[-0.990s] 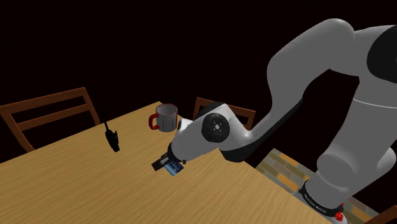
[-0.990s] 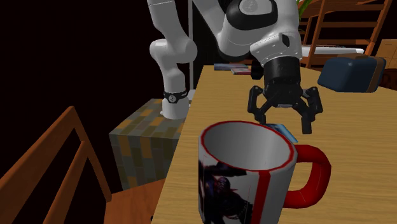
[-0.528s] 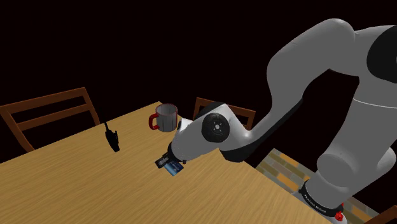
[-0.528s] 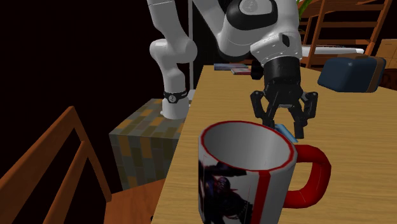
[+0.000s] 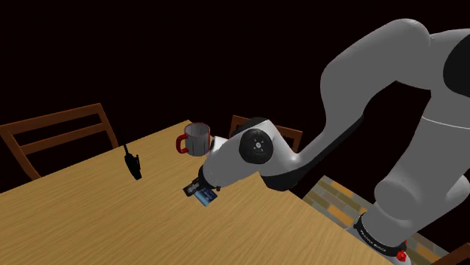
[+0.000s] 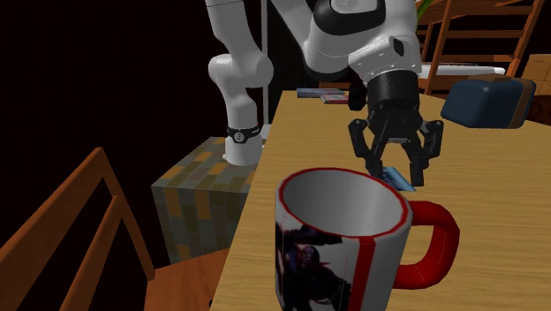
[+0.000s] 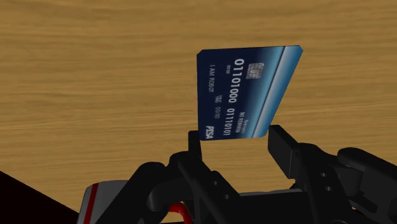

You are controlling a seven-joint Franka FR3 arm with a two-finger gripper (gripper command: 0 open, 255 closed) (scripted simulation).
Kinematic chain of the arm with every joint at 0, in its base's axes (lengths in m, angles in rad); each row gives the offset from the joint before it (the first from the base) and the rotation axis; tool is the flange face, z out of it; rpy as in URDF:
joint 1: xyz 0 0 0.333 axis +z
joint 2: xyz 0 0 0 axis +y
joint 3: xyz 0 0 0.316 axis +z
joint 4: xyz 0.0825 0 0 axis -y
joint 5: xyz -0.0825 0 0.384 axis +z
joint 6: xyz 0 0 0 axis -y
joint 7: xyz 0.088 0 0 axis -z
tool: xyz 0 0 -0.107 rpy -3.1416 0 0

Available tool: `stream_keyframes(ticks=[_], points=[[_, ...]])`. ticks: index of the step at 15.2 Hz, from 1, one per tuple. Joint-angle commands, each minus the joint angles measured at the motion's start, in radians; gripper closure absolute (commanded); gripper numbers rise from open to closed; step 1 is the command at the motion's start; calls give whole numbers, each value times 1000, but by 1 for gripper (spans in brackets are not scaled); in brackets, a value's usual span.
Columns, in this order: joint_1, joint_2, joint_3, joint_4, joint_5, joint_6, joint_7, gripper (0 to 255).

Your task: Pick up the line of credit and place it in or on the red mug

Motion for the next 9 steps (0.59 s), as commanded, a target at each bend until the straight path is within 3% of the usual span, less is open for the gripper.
stream_keyframes(ticks=[1, 7, 8, 9], points=[[-34, -31, 33, -3, 52, 10, -37, 255], [-197, -167, 185, -14, 279, 62, -202, 255], [-246, -213, 229, -19, 353, 85, -252, 255], [-284, -310, 254, -34, 511, 137, -360, 255]])
